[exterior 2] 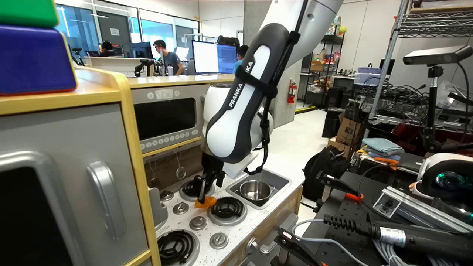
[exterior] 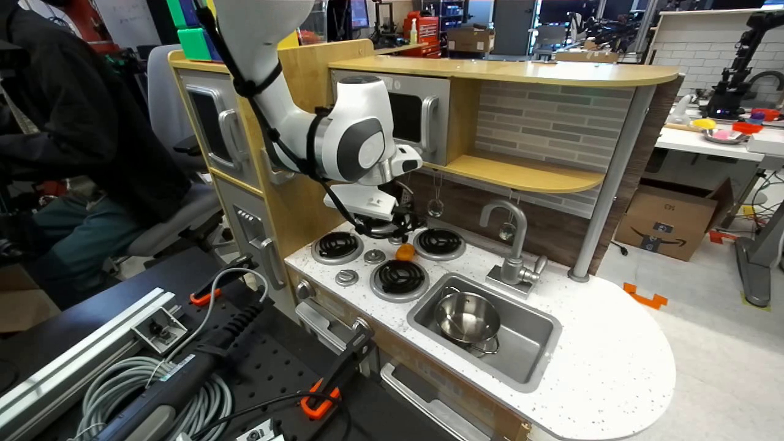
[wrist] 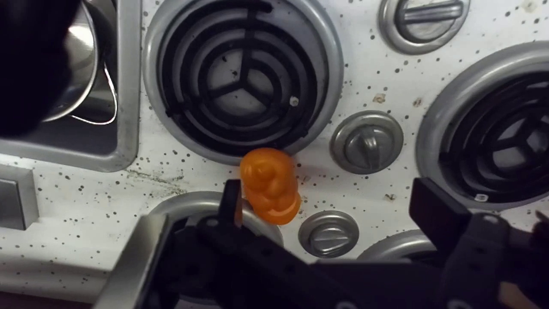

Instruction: Pick the yellow object on the stove and put it in the pot

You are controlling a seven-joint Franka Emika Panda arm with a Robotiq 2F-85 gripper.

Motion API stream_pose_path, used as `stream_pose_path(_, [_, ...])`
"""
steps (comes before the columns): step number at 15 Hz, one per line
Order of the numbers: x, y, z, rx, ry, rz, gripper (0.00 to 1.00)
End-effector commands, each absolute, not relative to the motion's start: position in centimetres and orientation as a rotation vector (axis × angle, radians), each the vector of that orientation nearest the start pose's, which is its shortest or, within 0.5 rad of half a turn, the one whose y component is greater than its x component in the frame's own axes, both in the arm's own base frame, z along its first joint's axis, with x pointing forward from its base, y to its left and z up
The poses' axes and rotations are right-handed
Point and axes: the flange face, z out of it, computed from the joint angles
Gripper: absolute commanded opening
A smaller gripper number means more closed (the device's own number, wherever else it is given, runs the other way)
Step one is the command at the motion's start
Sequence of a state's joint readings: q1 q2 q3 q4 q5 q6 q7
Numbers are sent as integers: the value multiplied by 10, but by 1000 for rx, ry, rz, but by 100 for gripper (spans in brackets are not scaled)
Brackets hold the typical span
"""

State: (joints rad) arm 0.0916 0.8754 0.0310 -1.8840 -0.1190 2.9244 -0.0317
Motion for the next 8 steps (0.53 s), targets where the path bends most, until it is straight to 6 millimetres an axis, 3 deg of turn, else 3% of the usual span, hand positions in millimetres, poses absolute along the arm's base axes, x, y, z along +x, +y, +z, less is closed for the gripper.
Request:
stream_pose_path(1, [639, 93, 30, -3173, -266, -241, 100])
stream_pose_path(8, [660, 92, -5, -3271, -210, -281, 100])
